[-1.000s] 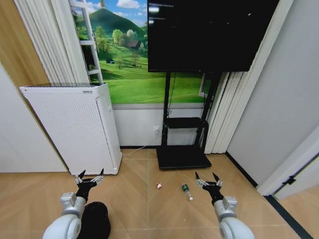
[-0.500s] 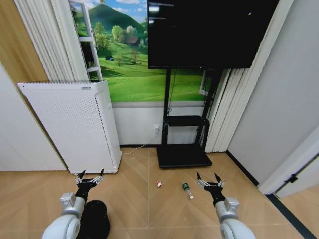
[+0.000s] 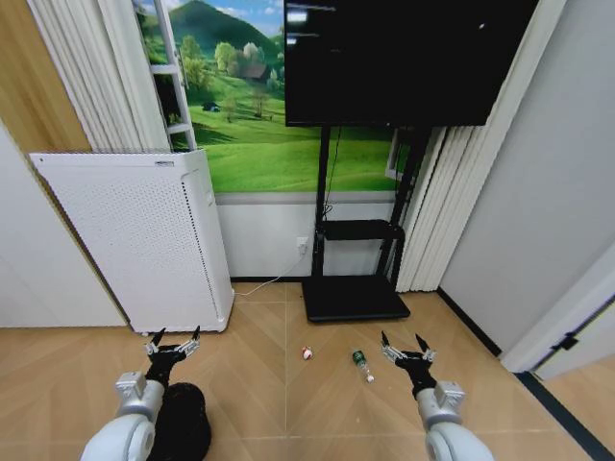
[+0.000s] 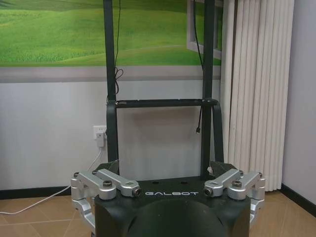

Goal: Pick up the trash bin and place the garbage on the floor into it.

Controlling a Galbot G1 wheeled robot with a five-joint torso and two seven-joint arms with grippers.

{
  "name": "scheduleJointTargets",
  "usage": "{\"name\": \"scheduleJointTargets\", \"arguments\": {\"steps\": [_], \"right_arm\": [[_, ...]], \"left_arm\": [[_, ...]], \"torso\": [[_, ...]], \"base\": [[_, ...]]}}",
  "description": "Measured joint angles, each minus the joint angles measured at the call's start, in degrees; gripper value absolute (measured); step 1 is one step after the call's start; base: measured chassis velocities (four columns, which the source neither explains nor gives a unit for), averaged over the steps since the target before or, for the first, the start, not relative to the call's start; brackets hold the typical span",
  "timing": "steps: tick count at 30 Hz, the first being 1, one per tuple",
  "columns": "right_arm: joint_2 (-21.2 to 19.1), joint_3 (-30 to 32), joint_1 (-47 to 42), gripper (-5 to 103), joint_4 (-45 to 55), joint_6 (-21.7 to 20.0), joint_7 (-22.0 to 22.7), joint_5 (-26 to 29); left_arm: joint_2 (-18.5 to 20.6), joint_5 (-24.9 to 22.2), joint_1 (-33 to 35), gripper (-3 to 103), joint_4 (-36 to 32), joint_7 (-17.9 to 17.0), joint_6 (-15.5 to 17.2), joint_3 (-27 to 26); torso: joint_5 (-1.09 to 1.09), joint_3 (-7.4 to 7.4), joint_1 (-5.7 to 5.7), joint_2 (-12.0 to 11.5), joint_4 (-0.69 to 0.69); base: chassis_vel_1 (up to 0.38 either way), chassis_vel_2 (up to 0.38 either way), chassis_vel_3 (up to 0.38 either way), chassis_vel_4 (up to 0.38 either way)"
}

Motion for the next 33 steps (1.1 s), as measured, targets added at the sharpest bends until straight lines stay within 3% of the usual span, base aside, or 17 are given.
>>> {"name": "scheduleJointTargets", "arguments": {"steps": [6, 15, 33], "right_arm": [[-0.03, 0.07, 0.02, 100, -0.49, 1.1, -0.34, 0.18], [-1.92, 0.27, 2.89, 100, -5.61, 7.57, -8.56, 3.63], [-2.7, 0.06, 4.43, 100, -8.58, 8.52, -10.99, 4.46]], "left_arm": [[0.0, 0.37, 0.31, 100, -0.68, 0.26, 0.08, -0.25], [1.44, 0.06, 1.08, 100, -2.22, 1.43, 1.0, -0.36], [3.58, -0.75, 2.43, 100, -4.21, 1.76, 2.14, -0.12]], "torso": [[0.0, -0.84, -0.49, -1.32, 0.0], [0.0, -2.33, -1.31, -3.64, 0.01], [0.0, -5.02, -2.77, -7.78, 0.0]], "base": [[0.0, 0.0, 0.0, 0.0], [0.0, 0.0, 0.0, 0.0], [0.0, 0.0, 0.0, 0.0]]}}
